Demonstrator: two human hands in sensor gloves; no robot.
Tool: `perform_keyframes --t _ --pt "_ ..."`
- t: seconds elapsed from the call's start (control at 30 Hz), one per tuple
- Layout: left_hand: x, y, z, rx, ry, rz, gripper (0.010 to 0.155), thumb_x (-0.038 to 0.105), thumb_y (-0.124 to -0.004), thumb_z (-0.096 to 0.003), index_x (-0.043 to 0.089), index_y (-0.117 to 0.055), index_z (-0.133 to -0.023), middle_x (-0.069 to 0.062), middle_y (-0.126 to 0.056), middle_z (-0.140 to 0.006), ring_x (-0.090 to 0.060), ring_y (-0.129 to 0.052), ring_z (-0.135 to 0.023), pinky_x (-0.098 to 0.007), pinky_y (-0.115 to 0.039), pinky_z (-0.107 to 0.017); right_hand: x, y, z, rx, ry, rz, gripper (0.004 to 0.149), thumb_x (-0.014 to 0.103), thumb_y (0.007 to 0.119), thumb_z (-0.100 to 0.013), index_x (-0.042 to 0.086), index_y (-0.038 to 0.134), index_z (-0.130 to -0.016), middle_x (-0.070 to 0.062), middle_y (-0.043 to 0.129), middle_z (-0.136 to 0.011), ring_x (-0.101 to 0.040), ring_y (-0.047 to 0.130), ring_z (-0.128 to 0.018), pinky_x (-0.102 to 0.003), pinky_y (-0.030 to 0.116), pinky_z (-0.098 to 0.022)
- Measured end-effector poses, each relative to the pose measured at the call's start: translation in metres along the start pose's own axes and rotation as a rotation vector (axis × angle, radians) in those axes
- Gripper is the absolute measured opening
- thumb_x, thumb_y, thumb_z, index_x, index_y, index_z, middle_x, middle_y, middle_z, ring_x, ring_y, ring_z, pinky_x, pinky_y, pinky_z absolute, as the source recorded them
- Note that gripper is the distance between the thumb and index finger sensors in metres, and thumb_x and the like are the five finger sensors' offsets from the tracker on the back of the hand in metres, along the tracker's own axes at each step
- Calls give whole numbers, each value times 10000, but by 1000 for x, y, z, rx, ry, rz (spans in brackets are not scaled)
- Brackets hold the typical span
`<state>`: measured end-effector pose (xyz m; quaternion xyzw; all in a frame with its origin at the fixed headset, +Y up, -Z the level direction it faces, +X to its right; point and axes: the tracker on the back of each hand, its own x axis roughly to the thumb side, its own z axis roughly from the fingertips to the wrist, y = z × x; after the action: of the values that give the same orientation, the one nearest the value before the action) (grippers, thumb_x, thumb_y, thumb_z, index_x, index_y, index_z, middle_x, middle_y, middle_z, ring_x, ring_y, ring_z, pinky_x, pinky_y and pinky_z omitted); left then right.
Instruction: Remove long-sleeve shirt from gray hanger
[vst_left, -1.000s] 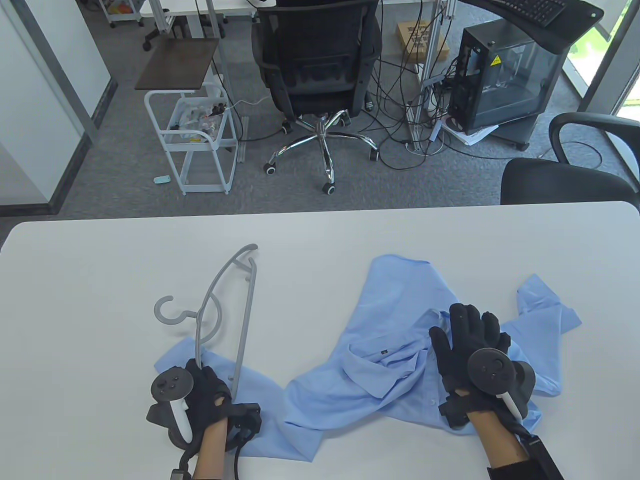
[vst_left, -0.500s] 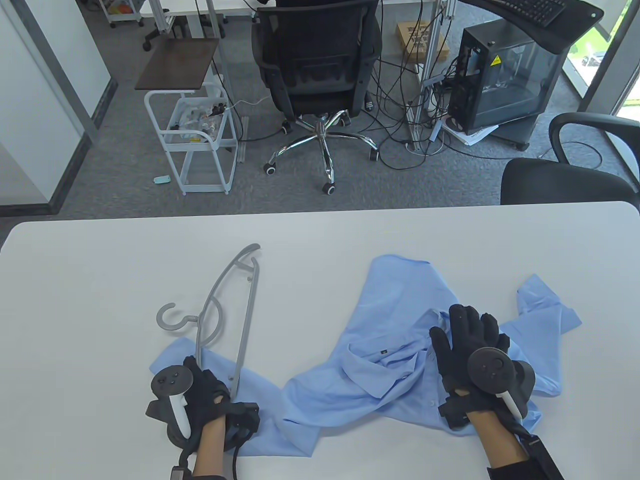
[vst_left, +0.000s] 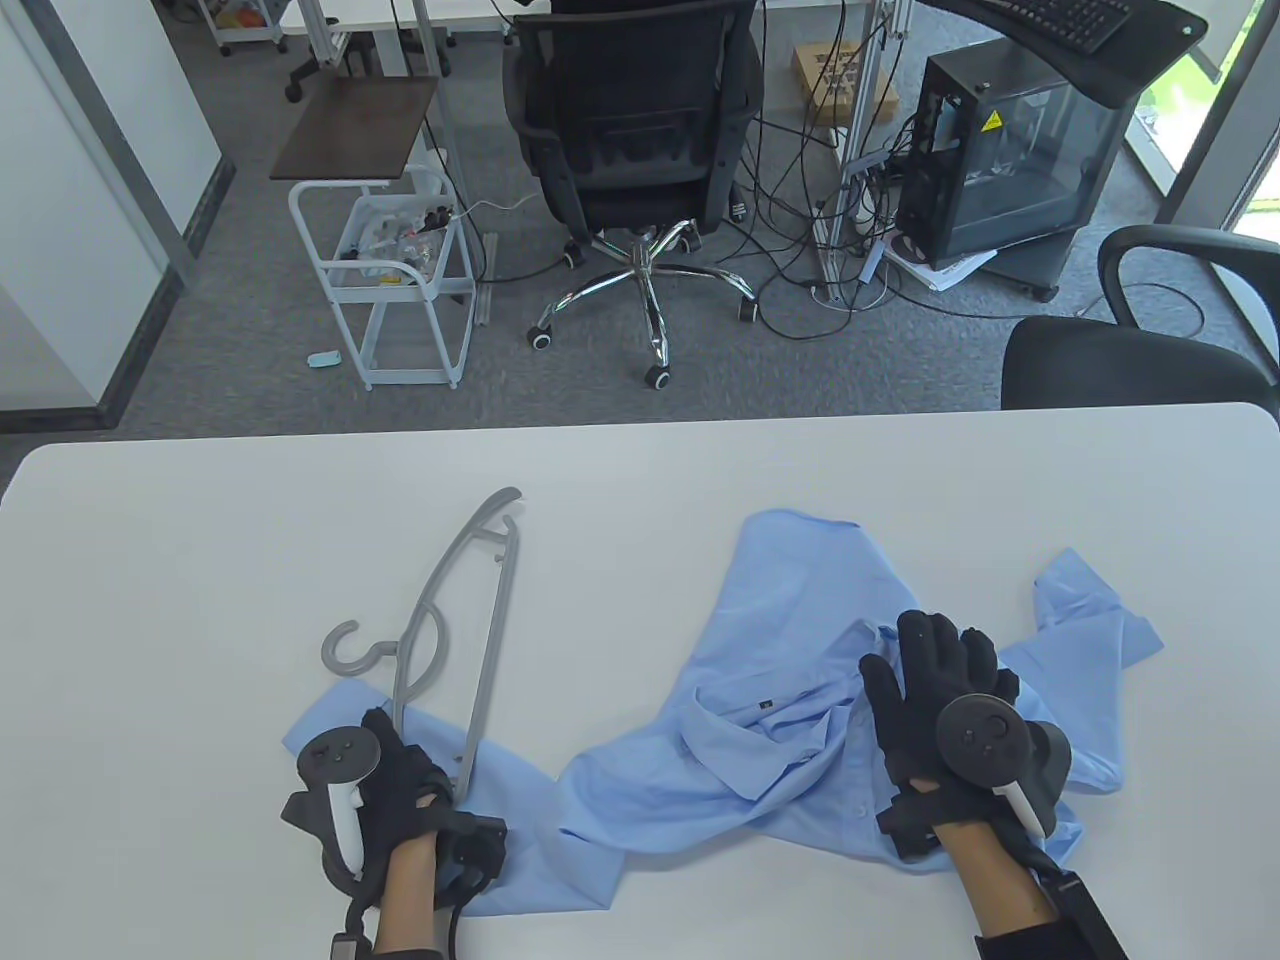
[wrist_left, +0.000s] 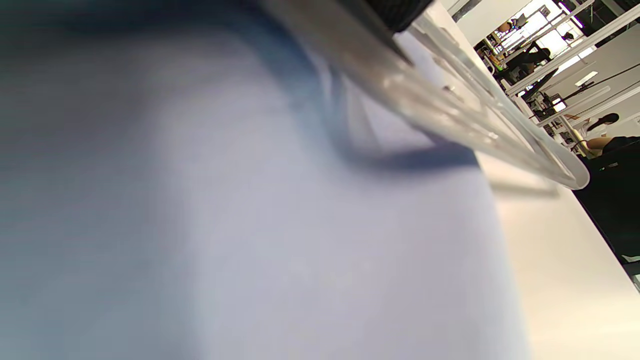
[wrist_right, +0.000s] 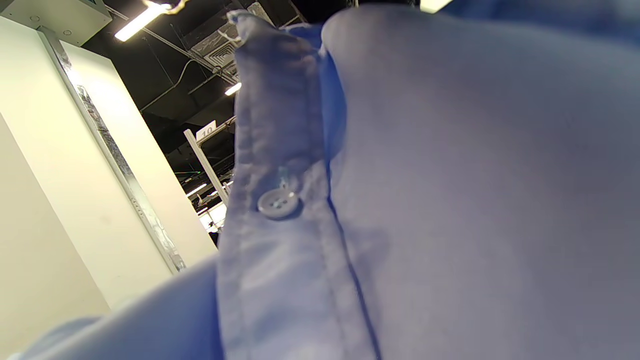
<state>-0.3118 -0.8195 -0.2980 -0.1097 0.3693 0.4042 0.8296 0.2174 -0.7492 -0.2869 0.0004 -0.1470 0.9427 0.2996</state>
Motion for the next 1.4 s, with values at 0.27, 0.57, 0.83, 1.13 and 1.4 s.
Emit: perform_keyframes --t 0.27,0.57,0.83,1.13,1.4 --pt "0 6 5 47 -39 6 621 382 -661 -571 300 -435 -1144 -41 -40 -1197 -339 -4 -1094 -551 -41 -751 0 0 -1 2 2 0 756 567 563 -641 27 459 -1160 -364 435 -1144 -730 269 -983 -865 167 -543" --pt "13 18 25 98 -213 45 719 522 -666 -555 273 -357 -1155 -128 -156 -1213 -469 -88 -1096 -622 -113 -755 0 -7 0 -20 3 -23 710 568 575 -642 84 522 -1158 -356 436 -1150 -729 273 -986 -866 167 -543" --pt "29 23 53 230 -440 -6 810 676 -674 -511 263 -409 -1155 -130 -324 -1226 -494 -252 -1122 -650 -198 -776 2 -8 0 -32 -8 -23 731 581 573 -639 85 482 -1169 -368 333 -1162 -719 269 -993 -861 193 -566" --pt "43 23 84 244 -664 -39 886 754 -656 -484 254 -386 -1164 -112 -420 -1222 -500 -382 -1125 -674 -323 -783 3 -8 1 -28 -29 -24 712 580 582 -636 126 482 -1176 -352 346 -1170 -704 292 -1010 -860 207 -586" --pt "53 6 110 159 -843 -75 916 765 -645 -481 251 -334 -1173 -116 -392 -1230 -516 -376 -1126 -677 -367 -785 9 -6 2 -16 -58 -25 727 594 586 -633 157 429 -1191 -334 356 -1180 -692 326 -1027 -857 233 -607"
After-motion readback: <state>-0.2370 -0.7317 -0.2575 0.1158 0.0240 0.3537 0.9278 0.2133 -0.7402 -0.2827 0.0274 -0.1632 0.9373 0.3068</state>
